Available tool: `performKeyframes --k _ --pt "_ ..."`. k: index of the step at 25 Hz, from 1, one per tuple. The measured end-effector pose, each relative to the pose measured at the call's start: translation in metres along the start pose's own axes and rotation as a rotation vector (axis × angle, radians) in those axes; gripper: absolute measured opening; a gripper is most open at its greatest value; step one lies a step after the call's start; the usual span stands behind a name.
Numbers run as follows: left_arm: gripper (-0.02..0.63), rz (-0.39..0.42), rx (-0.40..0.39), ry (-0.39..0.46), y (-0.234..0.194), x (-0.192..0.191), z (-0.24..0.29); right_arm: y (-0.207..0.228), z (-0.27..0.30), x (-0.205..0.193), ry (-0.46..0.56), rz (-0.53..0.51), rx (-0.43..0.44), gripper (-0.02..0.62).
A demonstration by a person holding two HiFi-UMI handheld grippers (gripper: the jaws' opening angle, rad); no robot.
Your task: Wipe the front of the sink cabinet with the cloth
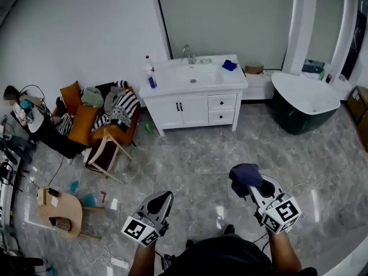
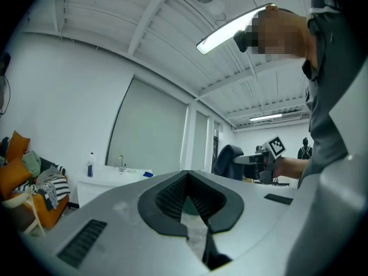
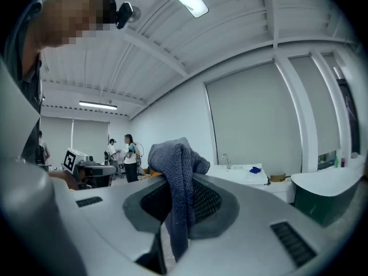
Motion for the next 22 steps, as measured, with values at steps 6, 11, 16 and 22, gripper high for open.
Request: performKeyframes --k 6,11,16,22 --pt "0.005 0.054 0.054 -0.015 0.011 0.007 0.056 0.071 0.011 -0.006 -0.011 0.022 0.034 0.057" --pt "0.003 0.065 0.088 -0.034 0.010 0.009 0.083 0.106 0.023 -0.009 -0.022 0.023 0.052 0.057" --pt "0.003 0.061 0.076 -0.060 -0.011 0.000 0.106 0.123 0.051 -0.012 -0.035 0.038 0.049 0.057" --pt "0.004 0.031 0.010 -0.024 -0.064 -0.008 0.142 0.122 0.093 -0.003 -0.033 0.025 0.009 0.057"
Point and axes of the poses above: the fingertips, and each gripper's own axes: z forward along the fingers, y to its right, x out of its top, the point moved 3 cm from there along -z, backward along the fingers, and after that the axes turned 6 degrees about z, right-handed, at the moved point
